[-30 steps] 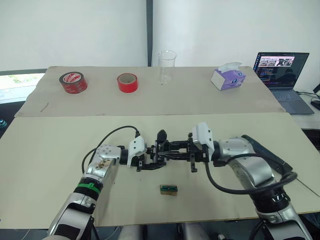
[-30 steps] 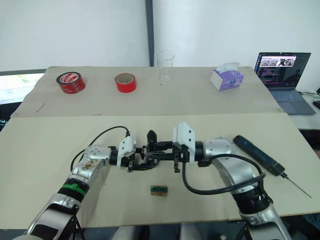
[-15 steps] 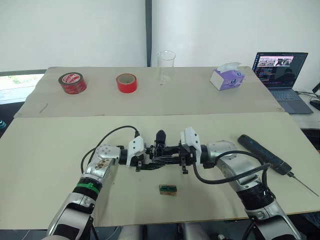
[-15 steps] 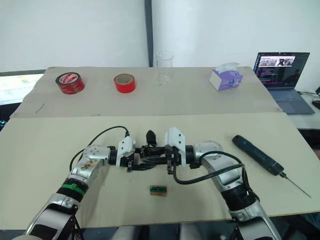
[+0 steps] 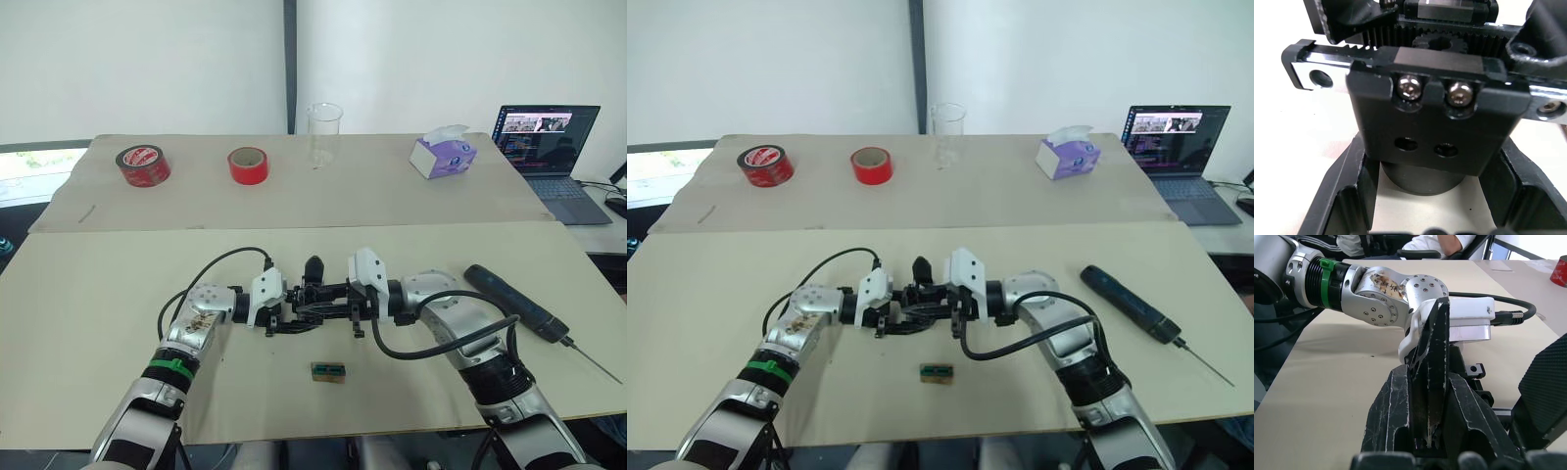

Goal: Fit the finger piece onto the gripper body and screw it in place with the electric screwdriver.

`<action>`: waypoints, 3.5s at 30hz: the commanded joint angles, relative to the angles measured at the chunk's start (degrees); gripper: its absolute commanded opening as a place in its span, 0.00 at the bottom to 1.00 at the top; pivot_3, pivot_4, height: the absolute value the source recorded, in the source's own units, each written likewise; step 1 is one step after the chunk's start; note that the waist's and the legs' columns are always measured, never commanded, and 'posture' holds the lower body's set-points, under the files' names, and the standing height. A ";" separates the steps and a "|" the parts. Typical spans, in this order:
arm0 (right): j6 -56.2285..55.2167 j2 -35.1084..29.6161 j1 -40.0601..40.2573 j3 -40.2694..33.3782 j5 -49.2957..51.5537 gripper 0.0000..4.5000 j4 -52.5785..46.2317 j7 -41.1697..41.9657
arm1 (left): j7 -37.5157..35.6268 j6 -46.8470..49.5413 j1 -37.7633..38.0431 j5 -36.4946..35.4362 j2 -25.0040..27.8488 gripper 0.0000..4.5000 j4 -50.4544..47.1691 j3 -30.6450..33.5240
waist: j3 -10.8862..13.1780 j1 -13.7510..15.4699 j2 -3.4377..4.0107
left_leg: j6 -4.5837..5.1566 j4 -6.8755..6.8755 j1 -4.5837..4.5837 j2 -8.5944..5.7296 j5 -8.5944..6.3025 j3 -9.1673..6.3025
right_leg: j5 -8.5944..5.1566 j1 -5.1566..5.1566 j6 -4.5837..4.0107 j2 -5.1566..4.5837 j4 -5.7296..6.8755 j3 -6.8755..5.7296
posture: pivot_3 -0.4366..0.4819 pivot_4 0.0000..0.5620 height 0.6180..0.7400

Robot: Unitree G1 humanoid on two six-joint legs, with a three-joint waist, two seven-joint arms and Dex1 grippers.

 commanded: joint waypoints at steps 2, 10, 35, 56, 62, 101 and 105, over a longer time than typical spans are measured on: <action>4.64 -2.01 0.43 1.43 -2.08 0.09 0.60 -0.35 | -0.02 0.05 1.07 2.14 1.28 0.51 0.47 -1.24 | -0.17 0.01 0.00 | 0.00 -0.02 0.02 0.01 0.00 0.00 | -0.01 0.00 -0.02 0.00 0.01 0.00 | 0.48 0.27 1.00; 10.28 -3.29 0.67 2.19 0.19 0.09 -2.84 0.87 | 0.22 -0.07 1.30 2.15 1.50 0.51 0.50 -1.38 | -0.44 0.07 0.01 | 0.00 -0.06 0.02 0.02 0.00 -0.01 | -0.04 0.00 -0.06 -0.01 0.00 -0.01 | 0.48 0.27 1.00; 7.25 0.83 -3.88 -1.18 3.25 0.55 -0.98 0.49 | 0.29 1.69 1.99 1.52 1.39 0.51 1.25 -1.03 | -0.72 -0.51 0.02 | 0.00 -0.15 0.01 0.04 -0.01 -0.02 | -0.12 -0.09 -0.16 0.00 0.04 -0.02 | 0.48 0.27 1.00; 16.32 -15.56 8.05 -23.67 17.19 1.00 -19.00 -0.26 | -1.38 2.04 10.04 -3.50 8.65 0.97 -4.35 5.07 | -0.71 -1.36 0.03 | -0.09 -0.39 0.05 0.18 -0.08 -0.06 | -0.18 -0.10 -0.26 -0.08 -0.16 -0.05 | 0.48 0.27 1.00; 10.60 -14.68 27.25 -40.77 13.24 1.00 -24.32 -11.24 | 0.68 8.27 19.47 -12.96 15.24 0.97 -16.08 16.41 | -0.69 -1.28 0.06 | -0.12 -0.90 0.19 0.27 -0.06 -0.06 | -0.25 -0.18 -0.37 -0.47 -0.29 -0.07 | 0.48 0.27 1.00; 0.69 -41.51 17.51 -28.86 -7.28 1.00 30.60 4.05 | 4.53 37.03 12.70 -40.61 20.72 0.97 -50.94 23.14 | -0.37 -0.97 0.13 | -0.05 -0.72 0.10 -0.03 -0.02 0.33 | -0.37 0.06 -0.07 0.03 -0.66 0.29 | 0.48 0.27 1.00; 1.33 -41.29 9.83 -22.39 -10.16 0.95 37.68 10.10 | 2.23 32.75 14.48 -38.01 20.28 0.99 -51.80 22.52 | -0.36 -1.09 0.17 | -0.06 -0.71 0.09 -0.03 -0.02 0.35 | -0.35 0.05 -0.02 0.00 -0.67 0.31 | 0.48 0.27 1.00</action>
